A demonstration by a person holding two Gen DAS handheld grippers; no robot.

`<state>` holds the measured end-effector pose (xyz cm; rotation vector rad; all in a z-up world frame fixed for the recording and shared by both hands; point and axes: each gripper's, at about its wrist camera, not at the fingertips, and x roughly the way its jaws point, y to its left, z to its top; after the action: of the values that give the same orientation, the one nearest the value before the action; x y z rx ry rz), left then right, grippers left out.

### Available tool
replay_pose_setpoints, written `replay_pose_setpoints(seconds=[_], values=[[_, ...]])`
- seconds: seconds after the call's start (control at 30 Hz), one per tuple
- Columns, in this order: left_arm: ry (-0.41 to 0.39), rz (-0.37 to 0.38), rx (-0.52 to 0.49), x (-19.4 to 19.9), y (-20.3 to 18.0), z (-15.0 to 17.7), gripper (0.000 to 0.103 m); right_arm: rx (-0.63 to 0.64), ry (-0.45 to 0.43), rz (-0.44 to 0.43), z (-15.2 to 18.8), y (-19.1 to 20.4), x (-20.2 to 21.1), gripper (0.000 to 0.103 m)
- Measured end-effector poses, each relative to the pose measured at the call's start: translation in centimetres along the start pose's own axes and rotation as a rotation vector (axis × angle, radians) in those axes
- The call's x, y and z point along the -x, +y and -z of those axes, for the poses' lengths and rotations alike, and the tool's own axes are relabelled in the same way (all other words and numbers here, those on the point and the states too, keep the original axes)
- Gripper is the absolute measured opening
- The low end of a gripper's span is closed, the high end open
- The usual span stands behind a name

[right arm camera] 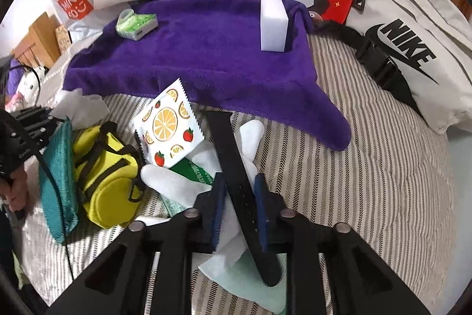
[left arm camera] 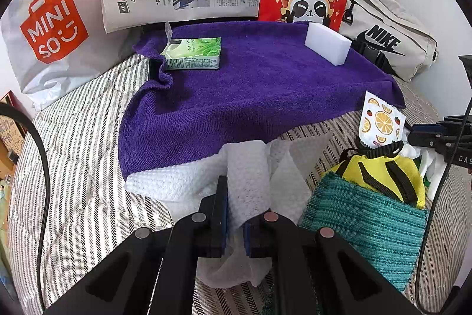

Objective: Organize soft objects
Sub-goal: 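Lift the black watch strap out of the pile with the right tool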

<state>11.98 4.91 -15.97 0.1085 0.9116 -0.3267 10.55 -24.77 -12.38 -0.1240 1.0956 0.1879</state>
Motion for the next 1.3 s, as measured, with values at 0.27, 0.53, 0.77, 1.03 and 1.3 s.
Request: replay_pose_setpoints(seconds=[0.27,0.53,0.77,1.03,1.3], values=[[0.000,0.001,0.000,0.0,0.0,0.0,0.008,-0.063,-0.005,-0.039,-0.4,-1.2,0.4,0.010],[0.000,0.002,0.001,0.0,0.0,-0.1,0.008,-0.080,0.007,-0.039,-1.0,-1.7,-0.8,0.009],[0.000,0.006,0.005,0.1,0.1,-0.1,0.008,-0.105,-0.020,-0.056,-1.3,-2.4,0.1,0.007],[0.028,0.045,0.034,0.8,0.8,-0.4,0.004,-0.137,-0.119,-0.074,-2.6,-3.0,3.2,0.004],[-0.001,0.069,0.082,2.9,1.9,-0.7,0.004,-0.138,-0.089,-0.067,-2.4,-3.9,2.6,0.007]])
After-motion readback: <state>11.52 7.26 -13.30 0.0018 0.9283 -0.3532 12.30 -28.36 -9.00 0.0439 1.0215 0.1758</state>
